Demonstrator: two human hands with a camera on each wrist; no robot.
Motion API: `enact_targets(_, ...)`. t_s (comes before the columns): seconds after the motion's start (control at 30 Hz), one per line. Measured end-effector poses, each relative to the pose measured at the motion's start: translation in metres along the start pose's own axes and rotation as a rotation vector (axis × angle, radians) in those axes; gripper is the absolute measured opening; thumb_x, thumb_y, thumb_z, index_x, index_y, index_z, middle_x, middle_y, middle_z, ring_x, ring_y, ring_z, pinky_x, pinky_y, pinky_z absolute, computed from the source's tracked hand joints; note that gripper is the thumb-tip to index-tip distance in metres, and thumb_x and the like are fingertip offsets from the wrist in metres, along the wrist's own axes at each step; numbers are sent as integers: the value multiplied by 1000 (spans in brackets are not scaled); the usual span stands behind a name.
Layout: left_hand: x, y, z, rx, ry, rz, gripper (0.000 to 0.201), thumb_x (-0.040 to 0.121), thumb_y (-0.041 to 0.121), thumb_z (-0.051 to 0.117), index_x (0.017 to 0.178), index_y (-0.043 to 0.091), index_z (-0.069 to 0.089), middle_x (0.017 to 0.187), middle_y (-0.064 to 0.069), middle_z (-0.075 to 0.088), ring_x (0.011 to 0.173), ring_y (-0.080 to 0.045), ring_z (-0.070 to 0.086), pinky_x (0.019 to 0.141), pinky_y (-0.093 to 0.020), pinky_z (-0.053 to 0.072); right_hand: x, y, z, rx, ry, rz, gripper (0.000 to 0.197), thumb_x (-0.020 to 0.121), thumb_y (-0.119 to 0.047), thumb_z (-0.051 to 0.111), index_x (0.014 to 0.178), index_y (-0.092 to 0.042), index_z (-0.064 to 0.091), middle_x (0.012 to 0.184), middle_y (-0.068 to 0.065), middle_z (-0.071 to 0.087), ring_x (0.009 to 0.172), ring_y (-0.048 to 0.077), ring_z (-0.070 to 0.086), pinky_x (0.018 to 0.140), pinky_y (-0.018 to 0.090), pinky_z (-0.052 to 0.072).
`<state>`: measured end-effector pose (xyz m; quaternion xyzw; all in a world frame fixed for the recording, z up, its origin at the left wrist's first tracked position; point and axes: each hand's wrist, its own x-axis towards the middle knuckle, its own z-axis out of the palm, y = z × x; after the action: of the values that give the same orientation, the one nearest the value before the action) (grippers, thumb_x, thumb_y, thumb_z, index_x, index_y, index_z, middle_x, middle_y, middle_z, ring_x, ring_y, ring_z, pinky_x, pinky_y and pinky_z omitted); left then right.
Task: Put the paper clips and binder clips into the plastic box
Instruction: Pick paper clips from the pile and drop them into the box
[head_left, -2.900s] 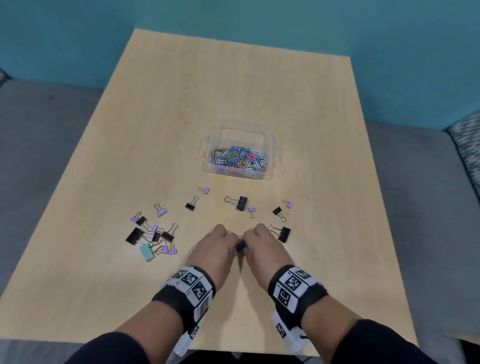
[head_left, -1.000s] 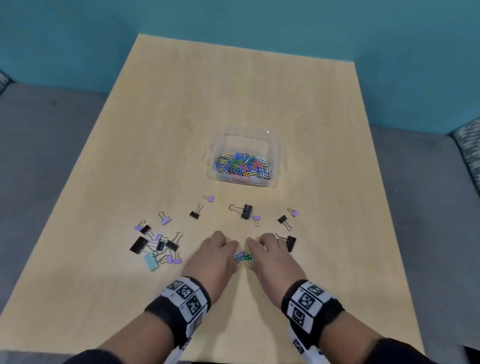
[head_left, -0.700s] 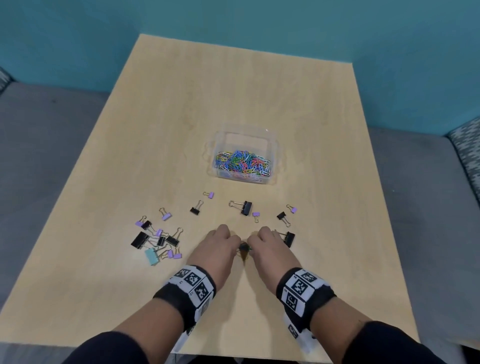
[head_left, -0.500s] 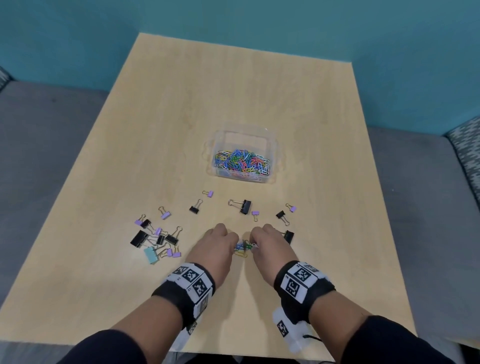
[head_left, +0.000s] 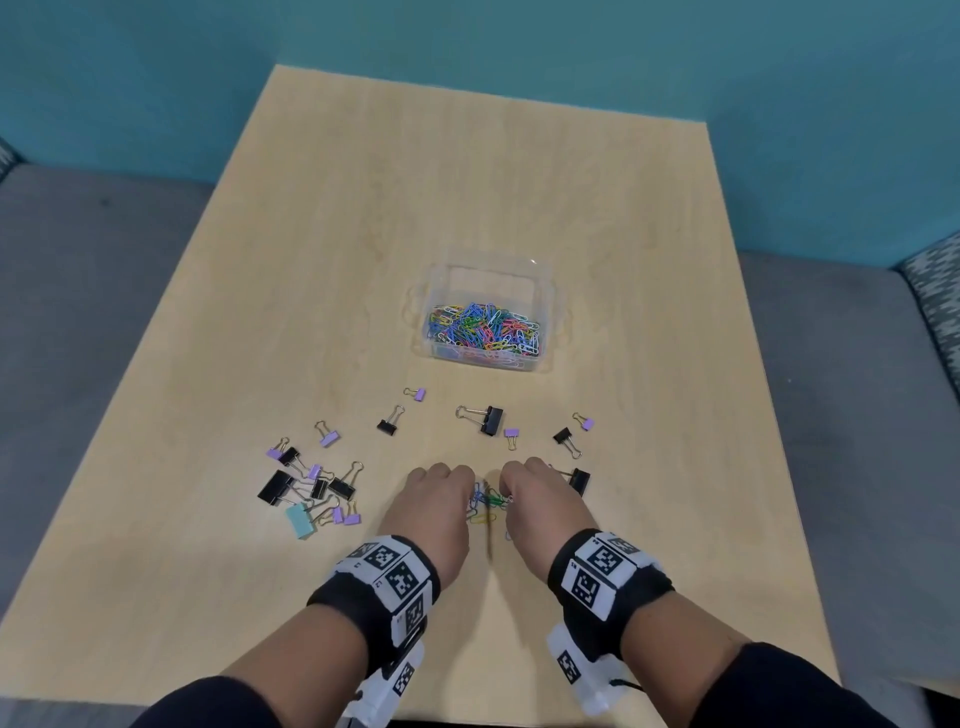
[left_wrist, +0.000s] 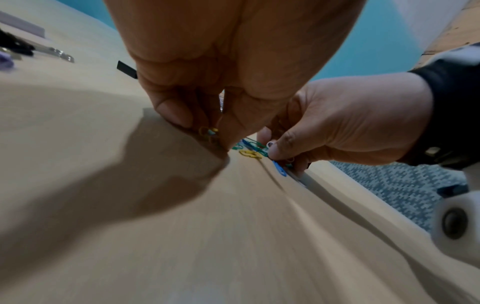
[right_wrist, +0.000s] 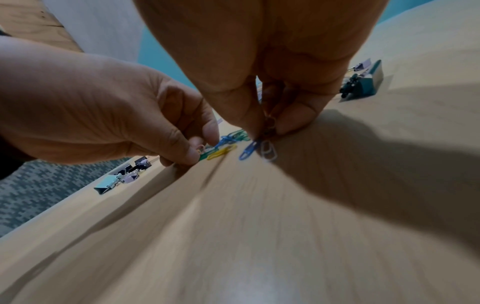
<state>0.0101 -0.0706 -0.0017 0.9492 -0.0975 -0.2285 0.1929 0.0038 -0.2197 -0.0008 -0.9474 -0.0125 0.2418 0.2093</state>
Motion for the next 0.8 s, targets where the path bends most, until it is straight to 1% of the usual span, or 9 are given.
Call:
enact_targets(0.1,-2,1,-3,28,-14,3,33,77,-6,39,97,19,48,91,1,42,83,-16,36,66,-27,34,0,2,-1,-5,3,-22,27,75,10,43,84,-16,41,85,-1,37,79,21,37,55,29,23)
enact_targets(0.2,-3,-1,-4,52,-22,47,31,74,-8,39,85,21,38,87,2,33,77,-17,34,63,-27,29,0,5,0,-27,-9,-46,27,73,10,45,79,-15,37,79,-2,32,76,22,34,49,24,14)
enact_targets(0.3,-4,-8,-2,66,16,135,34,71,-10,40,88,19,42,89,0,34,75,-18,34,62,-27,28,-1,8,-1,-66,-28,-89,29,72,10,46,78,-16,34,82,0,33,74,22,33,49,24,13)
enact_targets(0.37,-6,-11,-1,103,35,195,38,65,-11,46,90,17,49,89,-2,41,73,-18,34,58,-27,28,-5,8,-6,-86,-37,-136,30,74,10,47,81,-17,36,86,-1,31,76,21,32,50,25,16)
enact_targets(0.43,-6,-12,1,164,12,214,43,47,-13,56,76,19,50,76,0,44,63,-14,31,49,-23,20,-11,9,-11,-89,-45,-157,32,74,12,45,91,-15,43,92,1,30,77,20,31,52,25,20)
enact_targets(0.5,-4,-13,2,200,36,218,51,34,-13,61,68,22,45,66,4,43,58,-11,26,46,-21,17,-17,10,-14,-89,-44,-157,34,76,11,46,100,-13,45,100,4,35,80,19,31,59,25,28)
enact_targets(0.57,-2,-14,5,200,47,226,55,31,-11,64,68,24,43,63,6,43,57,-9,25,46,-20,20,-20,10,-14,-101,-58,-167,37,74,11,47,102,-13,44,105,6,39,82,20,31,66,29,32)
enact_targets(0.67,0,-14,6,190,61,229,56,34,-10,63,68,27,38,63,8,43,57,-9,25,46,-21,21,-19,8,-14,-103,-100,-168,42,71,14,43,104,-12,44,106,7,42,86,21,33,68,31,31)
enact_targets(0.8,2,-14,6,168,42,203,53,34,-6,63,69,26,40,62,7,45,57,-10,25,46,-21,22,-11,6,-12,-88,-94,-159,34,76,11,41,99,-14,45,102,7,44,84,20,32,70,30,30)
